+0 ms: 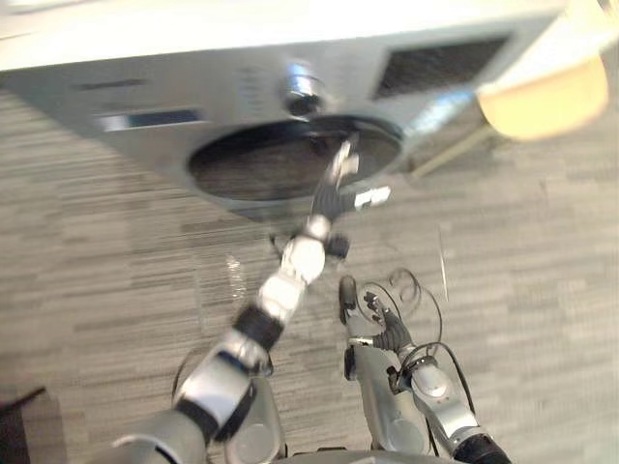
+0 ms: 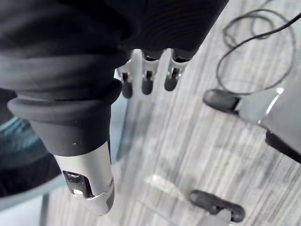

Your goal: Pick up the laundry basket with both hands and put the clothes into the washing machine.

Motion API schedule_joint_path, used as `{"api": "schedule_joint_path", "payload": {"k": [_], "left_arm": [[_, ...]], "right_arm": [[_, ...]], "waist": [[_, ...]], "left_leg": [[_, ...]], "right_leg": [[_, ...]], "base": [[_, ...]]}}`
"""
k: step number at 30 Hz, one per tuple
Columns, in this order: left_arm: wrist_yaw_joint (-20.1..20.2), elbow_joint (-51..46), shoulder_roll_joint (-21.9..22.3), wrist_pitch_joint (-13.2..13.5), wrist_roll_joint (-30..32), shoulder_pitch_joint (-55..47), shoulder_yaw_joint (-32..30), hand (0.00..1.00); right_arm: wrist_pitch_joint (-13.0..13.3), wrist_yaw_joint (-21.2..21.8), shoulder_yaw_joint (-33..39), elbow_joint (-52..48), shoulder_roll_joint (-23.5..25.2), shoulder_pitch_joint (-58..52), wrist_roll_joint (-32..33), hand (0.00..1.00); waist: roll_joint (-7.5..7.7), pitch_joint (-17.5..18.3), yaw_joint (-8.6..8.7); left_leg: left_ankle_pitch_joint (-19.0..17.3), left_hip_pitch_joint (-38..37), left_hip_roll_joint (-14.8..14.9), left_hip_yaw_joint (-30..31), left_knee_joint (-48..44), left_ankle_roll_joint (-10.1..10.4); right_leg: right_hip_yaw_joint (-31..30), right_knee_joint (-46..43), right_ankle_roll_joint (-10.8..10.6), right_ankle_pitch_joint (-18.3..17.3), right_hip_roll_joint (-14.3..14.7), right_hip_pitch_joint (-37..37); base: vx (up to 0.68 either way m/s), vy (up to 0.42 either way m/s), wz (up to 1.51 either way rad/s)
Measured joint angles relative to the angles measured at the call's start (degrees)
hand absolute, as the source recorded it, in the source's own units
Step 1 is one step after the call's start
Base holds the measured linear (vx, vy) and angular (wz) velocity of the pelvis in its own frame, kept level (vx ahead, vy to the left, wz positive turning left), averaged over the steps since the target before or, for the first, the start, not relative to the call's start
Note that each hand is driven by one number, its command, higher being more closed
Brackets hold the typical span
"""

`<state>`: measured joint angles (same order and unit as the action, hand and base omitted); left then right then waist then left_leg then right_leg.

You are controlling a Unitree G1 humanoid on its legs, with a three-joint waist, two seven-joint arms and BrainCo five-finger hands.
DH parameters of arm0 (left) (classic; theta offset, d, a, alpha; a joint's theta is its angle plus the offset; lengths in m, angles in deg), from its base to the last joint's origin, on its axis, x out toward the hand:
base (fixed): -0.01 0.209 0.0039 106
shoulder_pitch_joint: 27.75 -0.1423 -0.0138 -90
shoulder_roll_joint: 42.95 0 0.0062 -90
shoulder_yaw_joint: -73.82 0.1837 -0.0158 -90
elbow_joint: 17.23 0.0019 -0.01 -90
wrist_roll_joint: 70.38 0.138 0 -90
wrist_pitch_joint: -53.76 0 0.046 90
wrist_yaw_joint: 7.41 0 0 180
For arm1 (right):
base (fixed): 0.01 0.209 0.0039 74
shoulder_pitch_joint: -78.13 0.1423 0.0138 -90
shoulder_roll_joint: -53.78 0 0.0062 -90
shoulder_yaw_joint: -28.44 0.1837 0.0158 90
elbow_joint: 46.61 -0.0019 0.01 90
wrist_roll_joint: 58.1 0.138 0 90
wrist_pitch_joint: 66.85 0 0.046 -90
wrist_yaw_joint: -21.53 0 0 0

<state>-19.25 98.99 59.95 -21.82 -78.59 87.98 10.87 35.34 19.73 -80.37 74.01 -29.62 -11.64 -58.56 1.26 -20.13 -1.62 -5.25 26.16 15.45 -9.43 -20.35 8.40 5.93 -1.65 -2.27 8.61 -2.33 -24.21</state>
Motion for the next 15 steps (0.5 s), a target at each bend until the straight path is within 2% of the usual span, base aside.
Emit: {"api": "schedule_joint_path", "payload": {"k": [1, 3, 4, 5, 6, 7, 8, 9, 10, 11, 13, 14, 15], "left_arm": [[1.24, 0.23, 0.01, -0.01, 0.03, -6.09, 0.23, 0.0], [2.94, 0.56, -0.29, -0.02, 0.03, -12.98, -0.43, 0.0], [3.96, 2.56, -0.83, -0.1, 0.06, -18.02, -1.78, 0.0], [4.34, 3.67, -0.88, -0.14, 0.09, -19.58, -2.75, 0.0], [4.71, 5.72, -1.06, -0.31, 0.35, -22.62, -5.14, 0.0], [5.67, 8.05, -1.74, -0.82, 0.66, -24.8, -7.64, 0.0], [5.73, 8.47, -2.36, -1.07, 0.7, -25.88, -8.95, 0.0], [6.04, 9.49, -3.29, -1.67, 1.22, -28.17, -11.57, 0.0], [6.43, 9.95, -3.6, -1.81, 1.22, -29.41, -13.05, 0.0], [6.85, 10.65, -4.17, -2.34, 1.23, -31.56, -15.58, 0.0], [6.88, 11.74, -4.74, -3.1, 2.51, -32.85, -17.64, 0.0], [6.89, 11.58, -5.54, -3.17, 4.08, -33.8, -18.67, 0.0], [6.84, 11.6, -6.44, -3.45, 5.22, -34.57, -19.69, 0.0]], "right_arm": [[-0.13, -0.37, 0.33, 3.17, 0.04, 0.77, -0.21, 0.0], [-0.27, -0.74, 1.57, 7.37, -0.02, 1.51, -0.38, 0.0], [-0.35, -0.98, 3.31, 11.38, -0.18, 2.14, -0.34, 0.0], [-0.36, -1.15, 3.97, 12.57, -0.56, 2.25, -0.27, 0.0], [-0.57, -1.8, 5.58, 14.25, -1.59, 2.24, -0.03, 0.0], [-1.48, -2.23, 7.34, 15.8, -2.17, 2.36, 0.48, 0.0], [-1.63, -2.37, 8.36, 16.25, -2.08, 2.12, 0.65, 0.0], [-2.02, -2.62, 10.05, 16.82, -1.19, 1.2, 0.87, 0.0], [-2.28, -2.83, 11.02, 17.14, -1.01, 0.54, 1.05, 0.0], [-2.63, -3.04, 13.28, 17.31, 0.31, -1.38, 1.25, 0.0], [-3.19, -2.95, 16.13, 17.22, 2.08, -4.1, 2.06, 0.0], [-3.94, -2.82, 16.78, 17.18, 3.4, -4.91, 2.1, 0.0], [-3.96, -2.52, 17.09, 16.95, 4.76, -5.51, 2.11, 0.0]], "waist": [[-1.35, 0.79, -0.68], [-2.31, 1.94, -1.48], [-3.05, 3.68, -2.63], [-3.44, 4.35, -2.7], [-4.88, 5.64, -2.59], [-5.14, 6.5, -2.78], [-4.51, 6.93, -2.84], [-3.07, 7.41, -3.84], [-2.32, 7.77, -4.12], [-1.05, 8.79, -3.87], [-0.68, 9.58, -3.77], [0.14, 10.23, -3.86], [0.46, 10.75, -3.73]], "left_leg": [[1.99, -0.76, -0.97, 0.54, 0.27, -1.46], [4.62, -1.83, -2.9, -0.03, 0.31, -3.98], [6.38, -3.21, -4.49, -4.46, 1.66, -5.94], [5.95, -3.61, -4.74, -7.49, 1.84, -6.53], [3.47, -5.07, -4.43, -14.28, 3.24, -9.58], [1.93, -6.62, -4.6, -17.08, 5.48, -10.18], [1.96, -7.09, -5.23, -17.66, 5.98, -10.17], [1.57, -8.46, -7.03, -17.05, 6.6, -10.6], [1.27, -8.99, -7.86, -16.21, 6.85, -10.96], [0.3, -9.75, -9.51, -13.61, 6.12, -10.84], [-0.83, -10.7, -10.21, -9.41, 3.9, -11.12], [-1.2, -11.62, -10.44, -7.25, 2.97, -11.03], [-1.44, -12.18, -10.32, -3.88, 3.17, -10.91]], "right_leg": [[4.22, -3.53, -0.1, -3.68, -1.6, 2.1], [9.86, -6.7, -0.31, -8.64, -4.56, 5.58], [14.58, -6.97, -1.18, -10.75, -7.13, 9.41], [16.42, -6.85, -1.56, -11.08, -7.84, 10.73], [19.79, -6.83, -2.68, -11.84, -8.11, 13.11], [21.94, -8.28, -3.77, -13.01, -9.01, 14.21], [22.48, -8.3, -4.05, -13.2, -9.58, 14.93], [23.4, -9.23, -5.47, -13.99, -11.23, 16.14], [23.82, -10.39, -6.59, -14.49, -12.22, 16.79], [24.04, -14.59, -8.17, -15.91, -14.45, 17.91], [23.54, -26.43, -10.21, -15.69, -17.3, 17.48], [20.1, -34.61, -12.52, -13.32, -18.42, 15.63], [14.34, -40.73, -13.14, -12.76, -17.06, 12.98]], "base": [[0.09, -0.036, 2.25], [0.07, 0.023, 2.1], [0.07, 0.077, 1.83], [0.12, 0.138, 1.93], [0.13, 0.158, 1.39], [0.17, 0.154, 1.21], [0.14, 0.124, 0.85], [0.16, 0.098, 0.51], [0.19, 0.091, 0.77], [0.26, 0.075, 1.14], [0.24, 0.043, 1.29], [0.23, -0.003, 1.16], [0.22, -0.037, 1.14]]}}
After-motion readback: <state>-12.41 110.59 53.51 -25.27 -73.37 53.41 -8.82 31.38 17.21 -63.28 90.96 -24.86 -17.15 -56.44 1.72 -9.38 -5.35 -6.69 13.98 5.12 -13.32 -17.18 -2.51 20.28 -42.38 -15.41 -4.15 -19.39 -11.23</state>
